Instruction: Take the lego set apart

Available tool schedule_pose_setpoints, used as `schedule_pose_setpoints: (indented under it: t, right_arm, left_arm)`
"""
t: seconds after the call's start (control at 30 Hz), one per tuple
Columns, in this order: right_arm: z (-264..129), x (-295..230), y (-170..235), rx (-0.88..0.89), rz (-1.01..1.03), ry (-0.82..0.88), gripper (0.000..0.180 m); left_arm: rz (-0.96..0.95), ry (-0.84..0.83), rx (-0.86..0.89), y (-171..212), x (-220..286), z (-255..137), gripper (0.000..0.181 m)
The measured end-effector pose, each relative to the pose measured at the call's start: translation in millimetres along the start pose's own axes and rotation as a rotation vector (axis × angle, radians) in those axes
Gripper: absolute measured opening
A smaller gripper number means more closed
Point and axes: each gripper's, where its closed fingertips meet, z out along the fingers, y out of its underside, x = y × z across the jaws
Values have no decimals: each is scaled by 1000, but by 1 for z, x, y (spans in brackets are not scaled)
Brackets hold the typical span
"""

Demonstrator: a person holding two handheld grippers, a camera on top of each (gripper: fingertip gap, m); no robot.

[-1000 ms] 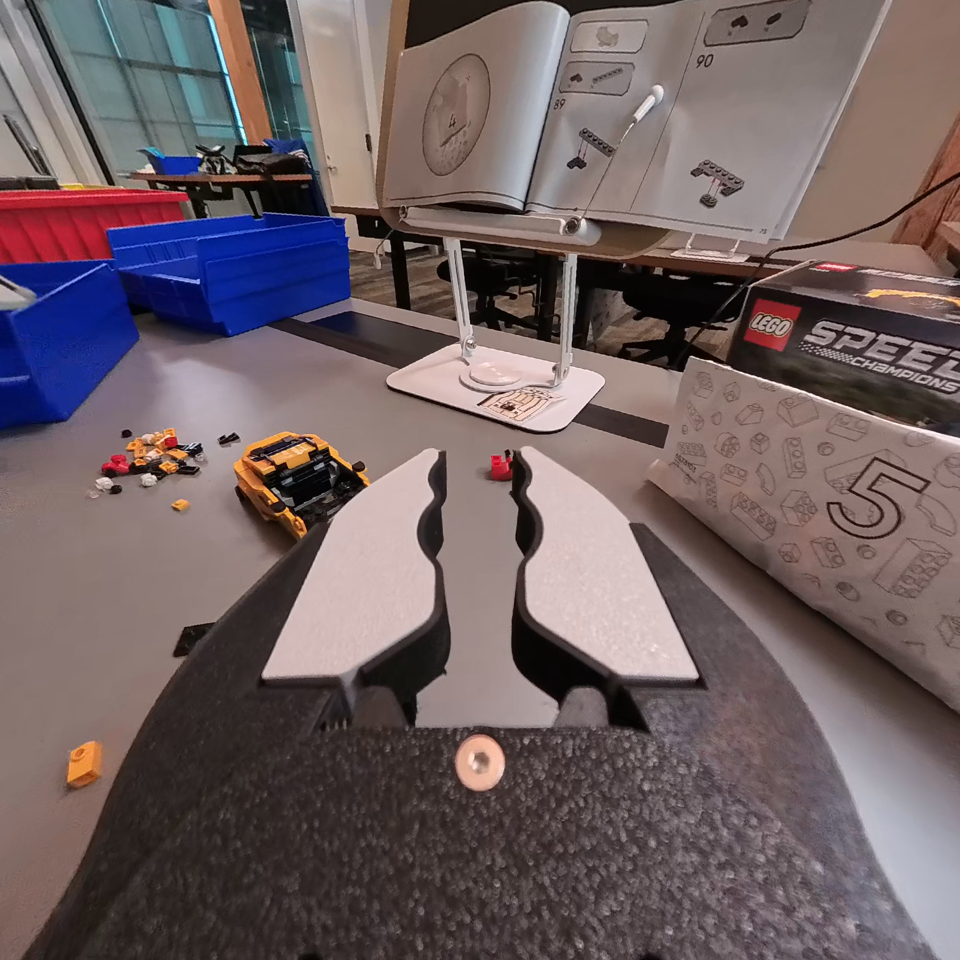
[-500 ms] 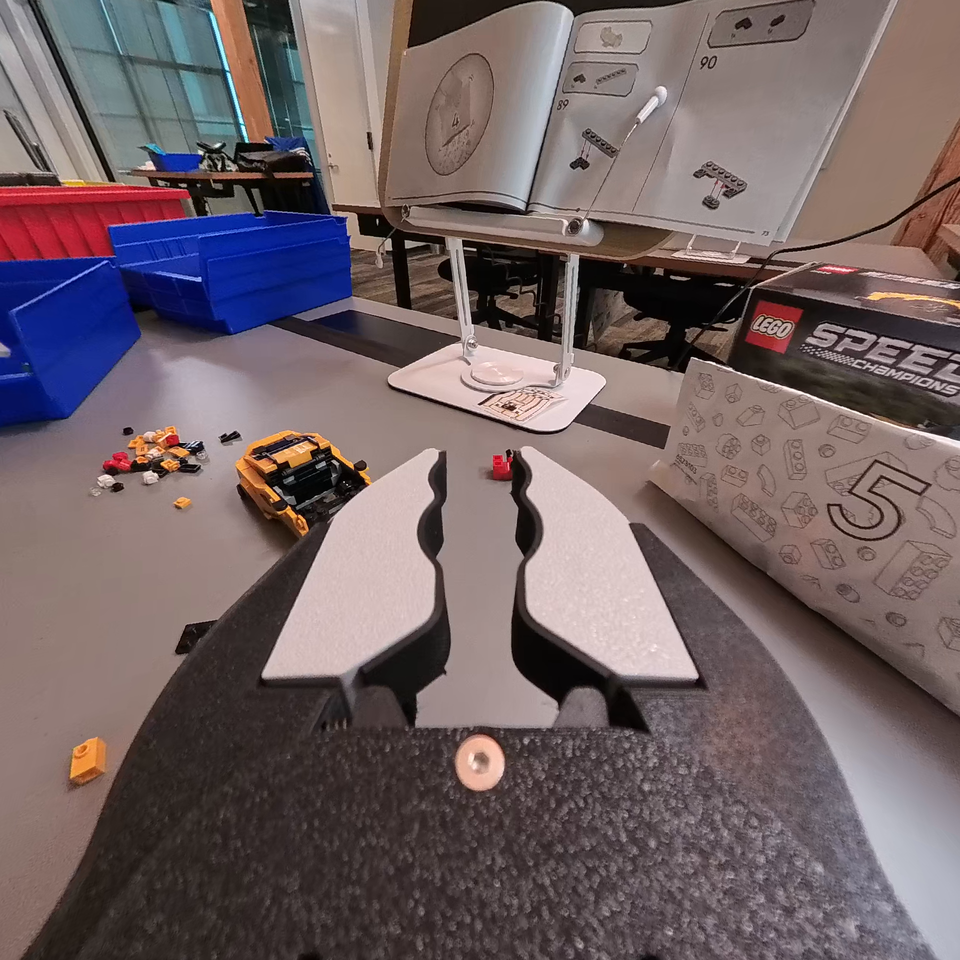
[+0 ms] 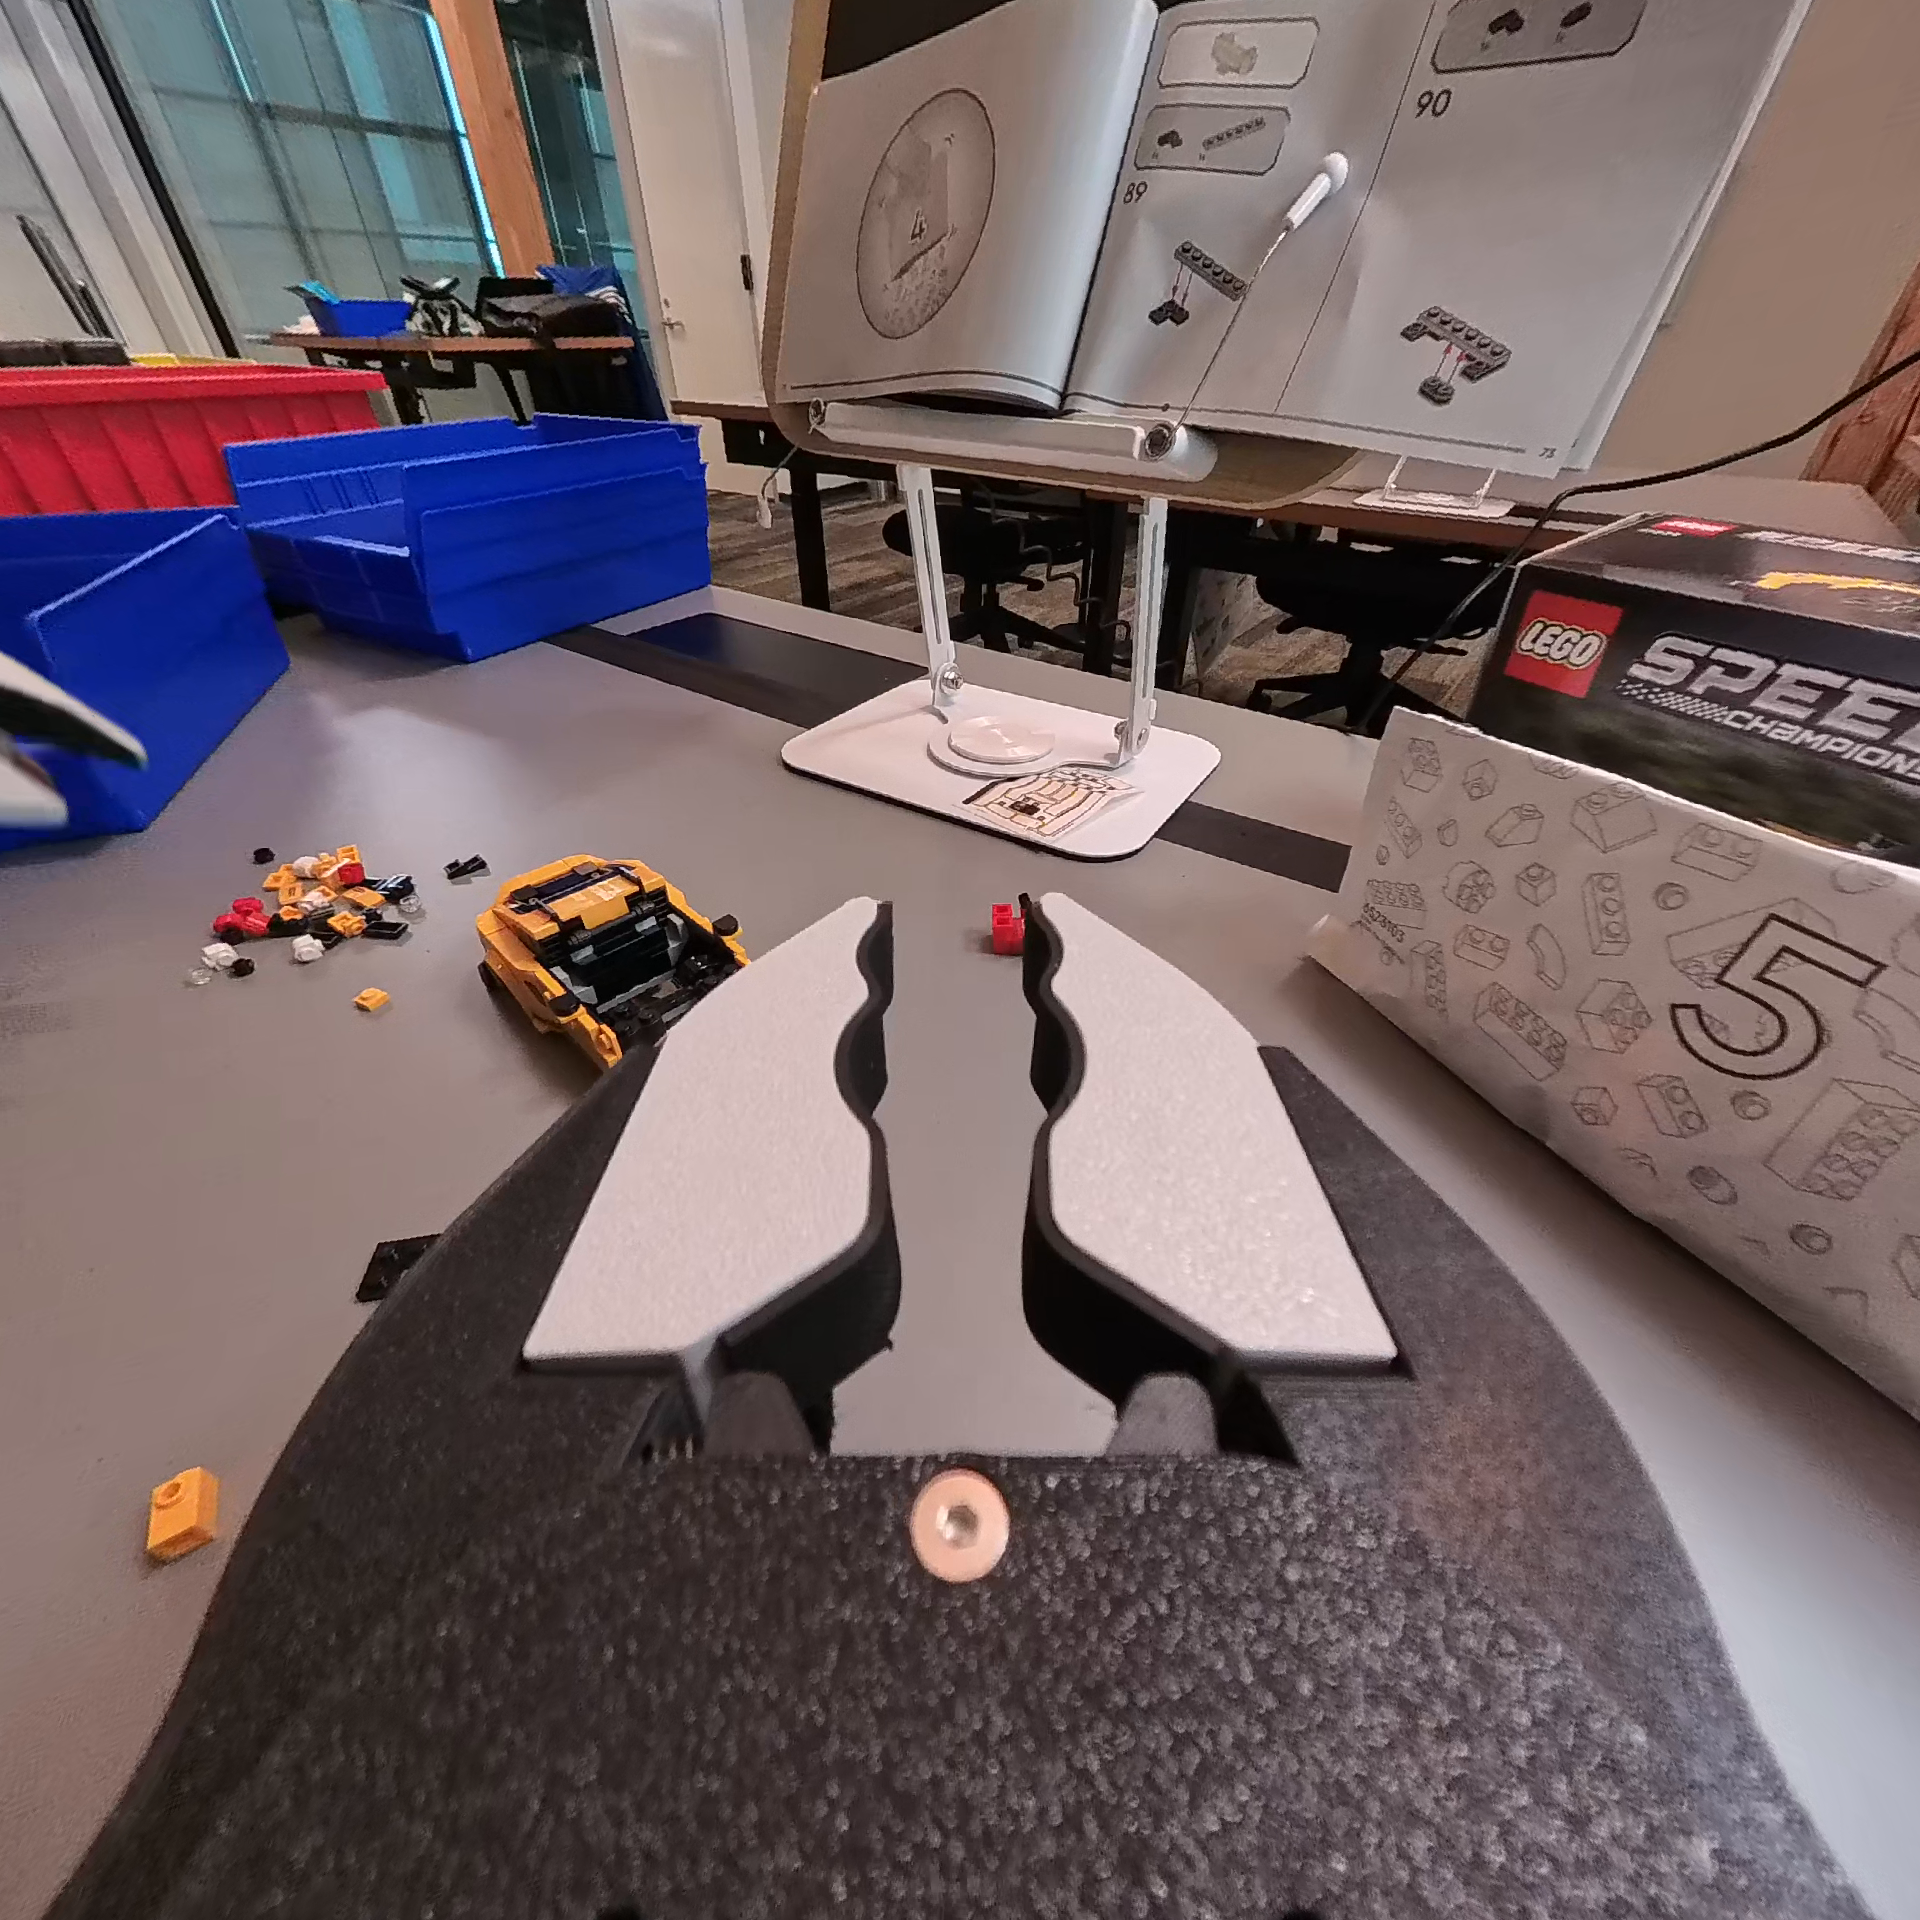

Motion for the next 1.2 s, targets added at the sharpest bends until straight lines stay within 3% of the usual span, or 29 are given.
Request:
schedule_pose_setpoints:
  t: [0.1, 0.27, 0.37, 0.5, 0.6, 0.77, 0.93, 1.07, 1.2]
  right_arm:
    - [-1, 3, -2, 10, -1, 17, 23]
    - [-4, 10, -6, 27, -3, 62, 24]
    - [-5, 12, -6, 24, -9, 72, 24]
    - [-5, 14, -6, 21, -14, 83, 24]
    - [-5, 16, -3, 9, -4, 90, 24]
    - [-6, 19, -5, 13, -8, 105, 21]
    - [-9, 38, 1, -21, 0, 221, 8]
    - [-11, 48, 5, -39, 34, 263, 0]
    - [-12, 49, 4, -39, 15, 279, 0]
  left_arm:
    - [31, 244, -63, 4, 67, 44, 32]
    - [110, 346, -212, 24, 126, 95, 34]
    - [122, 328, -293, 35, 137, 117, 38]
    - [170, 287, -328, 34, 134, 126, 18]
    - [204, 264, -351, 35, 128, 121, 16]
    - [136, 125, -187, -2, 78, 85, 16]
    - [9, -314, 21, -35, -42, -3, 16]
    - [-135, -625, 18, -11, -124, -82, 16]
    - [-256, -815, -80, 30, -175, -133, 16]
